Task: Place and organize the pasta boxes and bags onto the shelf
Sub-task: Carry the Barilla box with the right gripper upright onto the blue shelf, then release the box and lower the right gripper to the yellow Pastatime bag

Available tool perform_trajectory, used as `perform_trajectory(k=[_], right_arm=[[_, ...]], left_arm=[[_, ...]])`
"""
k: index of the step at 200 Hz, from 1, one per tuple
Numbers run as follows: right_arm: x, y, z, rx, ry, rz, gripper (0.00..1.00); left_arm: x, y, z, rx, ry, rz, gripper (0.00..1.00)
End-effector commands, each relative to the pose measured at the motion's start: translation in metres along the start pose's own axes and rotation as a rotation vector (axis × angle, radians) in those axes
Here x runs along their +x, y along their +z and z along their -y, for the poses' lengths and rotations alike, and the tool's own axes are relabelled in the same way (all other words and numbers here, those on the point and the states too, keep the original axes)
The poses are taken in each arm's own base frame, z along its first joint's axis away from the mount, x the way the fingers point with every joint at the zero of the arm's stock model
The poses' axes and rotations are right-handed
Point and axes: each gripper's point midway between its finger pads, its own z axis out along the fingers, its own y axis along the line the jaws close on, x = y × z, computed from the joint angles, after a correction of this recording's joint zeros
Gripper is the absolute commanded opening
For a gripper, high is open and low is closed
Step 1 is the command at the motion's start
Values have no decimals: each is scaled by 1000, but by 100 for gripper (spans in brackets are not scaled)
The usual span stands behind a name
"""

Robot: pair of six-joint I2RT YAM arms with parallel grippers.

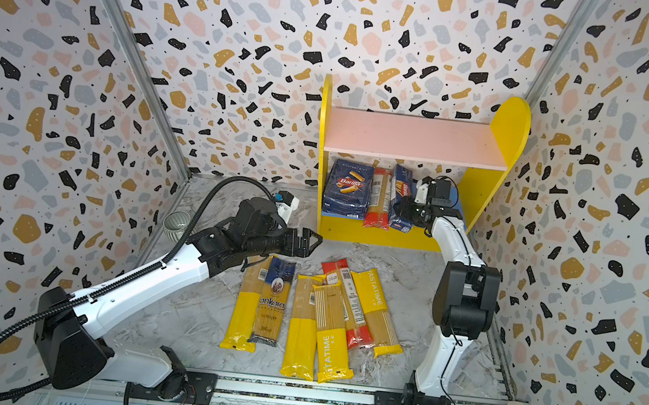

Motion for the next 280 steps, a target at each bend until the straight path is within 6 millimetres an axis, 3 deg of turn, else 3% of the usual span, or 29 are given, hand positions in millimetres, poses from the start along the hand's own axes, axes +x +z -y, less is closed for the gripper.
perform_trajectory(k=[1, 39, 74, 92, 134, 160, 181, 204, 235, 280], right_arm=[[-44, -27, -27, -25, -100, 135, 69], [-46, -31, -22, 6, -94, 140, 78], [-41, -44, -20, 40, -97, 139, 80], [-35, -59, -21, 59, -106, 144, 81], [2, -106, -19, 153, -117, 142, 86], [44, -125, -34, 203, -160, 70, 86], [91, -134, -63, 151, -192, -1, 86], [159, -137, -96, 82, -225, -105, 87], [243, -141, -122, 12, -250, -232, 87], [337, -151, -128, 7, -288, -381, 88]], left_arm=[[-3, -1, -4, -5, 15, 17, 100], [-2, -6, -6, -13, 14, 24, 100], [-1, -13, -8, -17, 10, 33, 99], [2, -19, -9, -19, 8, 40, 99], [16, -40, -23, -68, -6, 55, 100], [30, -56, -31, -75, -26, 65, 99], [45, -69, -41, -95, -47, 71, 99], [61, -82, -51, -116, -72, 78, 100], [81, -100, -67, -150, -109, 93, 99], [104, -118, -87, -203, -151, 104, 100]])
